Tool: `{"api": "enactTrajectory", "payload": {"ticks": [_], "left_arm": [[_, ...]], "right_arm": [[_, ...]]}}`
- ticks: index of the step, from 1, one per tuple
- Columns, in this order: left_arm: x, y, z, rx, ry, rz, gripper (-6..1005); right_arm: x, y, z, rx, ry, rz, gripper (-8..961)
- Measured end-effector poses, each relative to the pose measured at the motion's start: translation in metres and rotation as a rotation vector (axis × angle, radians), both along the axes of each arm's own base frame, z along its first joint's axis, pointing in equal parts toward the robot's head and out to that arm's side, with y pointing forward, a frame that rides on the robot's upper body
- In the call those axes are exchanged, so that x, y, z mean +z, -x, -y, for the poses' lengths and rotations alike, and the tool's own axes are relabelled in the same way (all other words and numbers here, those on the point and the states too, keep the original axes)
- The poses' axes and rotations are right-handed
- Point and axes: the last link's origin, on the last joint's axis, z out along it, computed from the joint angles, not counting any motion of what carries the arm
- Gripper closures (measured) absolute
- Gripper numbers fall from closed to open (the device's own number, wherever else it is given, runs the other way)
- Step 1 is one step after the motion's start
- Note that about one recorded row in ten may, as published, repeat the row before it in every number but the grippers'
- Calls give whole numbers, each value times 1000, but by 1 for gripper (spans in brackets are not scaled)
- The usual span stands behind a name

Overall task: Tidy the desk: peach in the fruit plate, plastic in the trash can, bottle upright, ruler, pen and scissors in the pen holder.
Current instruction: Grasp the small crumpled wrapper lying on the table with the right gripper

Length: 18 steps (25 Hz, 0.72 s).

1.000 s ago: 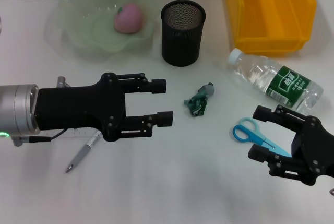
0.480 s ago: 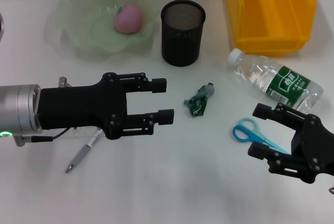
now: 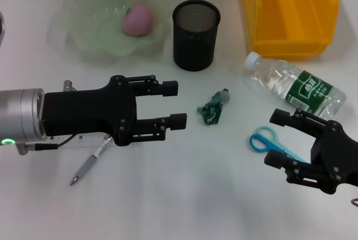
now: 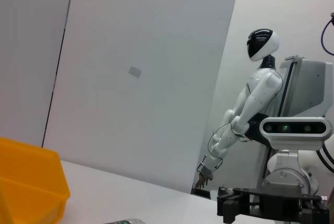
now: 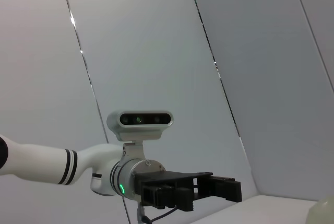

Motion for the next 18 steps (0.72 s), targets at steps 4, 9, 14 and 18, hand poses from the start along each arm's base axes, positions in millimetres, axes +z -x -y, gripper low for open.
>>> {"api": "enactTrajectory", "payload": {"ticks": [4, 9, 14, 18], "left_arm": [[0, 0, 0, 0, -1, 0, 333], [0, 0, -1, -1, -2, -1, 333], [0, 0, -2, 3, -6, -5, 332], [0, 0, -2, 4, -8, -4, 332]], "right_arm": [[0, 1, 0, 1, 0, -1, 130], [0, 1, 0, 0, -2, -2, 131], [0, 0, -1, -2, -5, -3, 131], [8, -1, -5, -47, -14, -30, 130]]}}
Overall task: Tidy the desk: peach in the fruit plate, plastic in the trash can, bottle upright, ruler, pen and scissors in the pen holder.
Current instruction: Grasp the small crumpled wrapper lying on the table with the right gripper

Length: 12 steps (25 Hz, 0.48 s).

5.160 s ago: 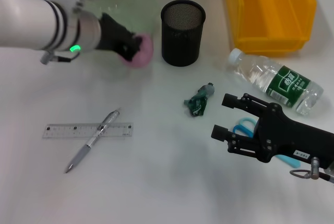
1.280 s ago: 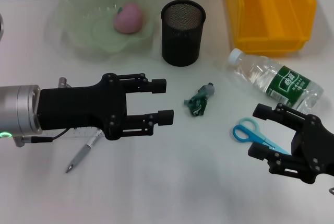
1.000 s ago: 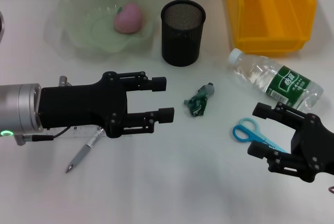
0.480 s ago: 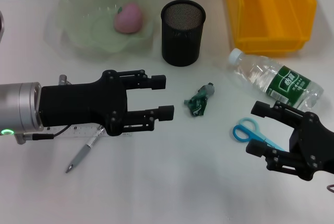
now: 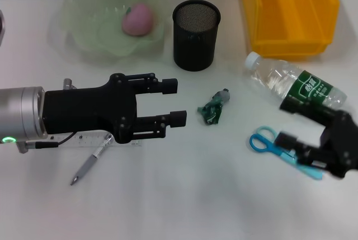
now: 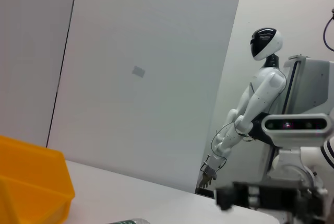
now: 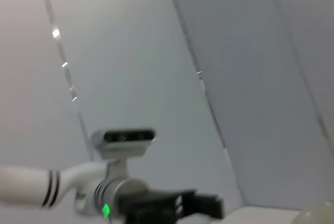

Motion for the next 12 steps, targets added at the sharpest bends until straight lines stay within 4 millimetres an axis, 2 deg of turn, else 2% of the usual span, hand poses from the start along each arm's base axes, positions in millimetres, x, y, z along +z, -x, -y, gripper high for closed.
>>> {"api": "enactTrajectory", "payload": {"ticks": [3, 6, 10, 12], "left_arm": [[0, 0, 0, 0, 0, 0, 332], [0, 0, 0, 0, -1, -1, 333], [0, 1, 0, 1, -1, -3, 332], [0, 2, 1, 4, -1, -4, 332]], "right_arm": [[21, -2, -11, -59, 2, -22, 130], [53, -1, -25, -108, 31, -19, 130], [96, 10, -45, -196, 93, 124, 130], [102, 14, -47, -201, 103, 157, 130]]}}
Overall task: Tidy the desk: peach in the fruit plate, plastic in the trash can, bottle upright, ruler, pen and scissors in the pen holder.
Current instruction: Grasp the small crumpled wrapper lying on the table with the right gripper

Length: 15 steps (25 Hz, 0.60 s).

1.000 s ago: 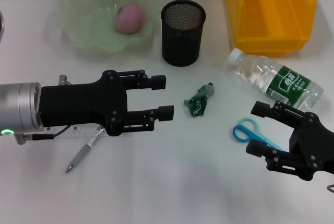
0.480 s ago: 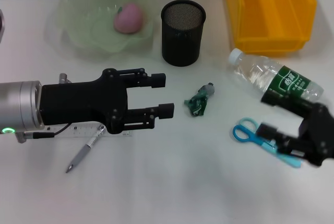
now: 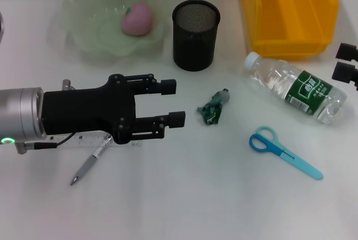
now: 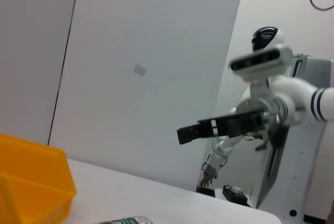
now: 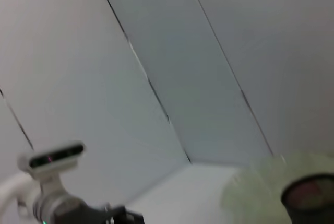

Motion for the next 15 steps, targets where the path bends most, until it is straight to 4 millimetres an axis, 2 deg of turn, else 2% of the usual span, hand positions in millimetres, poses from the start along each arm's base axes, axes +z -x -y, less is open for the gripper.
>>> {"api": "enactTrajectory", "payload": {"ticks": [3, 7, 15], "left_arm": [[0, 1, 1, 3, 0, 0, 332], [0, 2, 1, 5, 1, -1, 332], [0, 3, 1, 11, -3, -4, 333]], "right_arm": [[18, 18, -7, -16, 40, 113, 130], [25, 31, -10, -16, 61, 177, 130], [28, 38, -13, -21, 63, 197, 131]]}}
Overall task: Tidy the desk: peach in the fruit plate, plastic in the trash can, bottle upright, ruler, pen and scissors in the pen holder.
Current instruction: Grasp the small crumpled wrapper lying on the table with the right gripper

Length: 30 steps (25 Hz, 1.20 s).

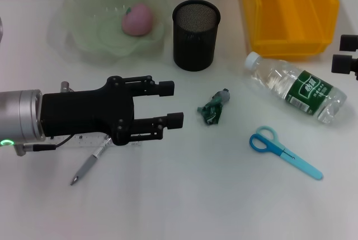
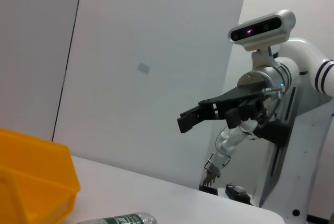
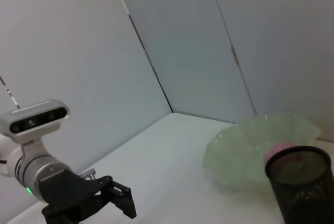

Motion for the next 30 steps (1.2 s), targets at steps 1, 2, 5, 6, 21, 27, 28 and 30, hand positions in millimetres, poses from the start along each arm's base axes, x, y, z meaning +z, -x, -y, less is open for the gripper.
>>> {"api": "enactTrajectory", "payload": {"ticks": [1, 2, 5, 6, 21, 27, 28, 30], "left_arm": [[0, 0, 0, 1, -1, -1, 333], [0, 0, 0, 2, -2, -2, 333], [0, 0, -1, 4, -5, -3, 333], [0, 0, -1, 5, -5, -4, 333], [-3, 2, -2, 13, -14, -7, 332], [-3, 4, -5, 26, -29, -13, 332], [-2, 4, -4, 29, -31, -13, 332], [-2, 5, -4, 31, -32, -12, 332]], "right_arm": [[0, 0, -1, -6, -3, 0, 131], [1, 0, -2, -13, -7, 0, 131], [6, 1, -6, -45, -27, 31, 131], [7, 1, -7, -52, -32, 49, 131], [-8, 11, -27, -53, -2, 122, 130], [-29, 33, -55, -107, 106, 297, 131], [-34, 37, -60, -115, 130, 323, 131], [-49, 48, -74, -151, 209, 388, 132]]}}
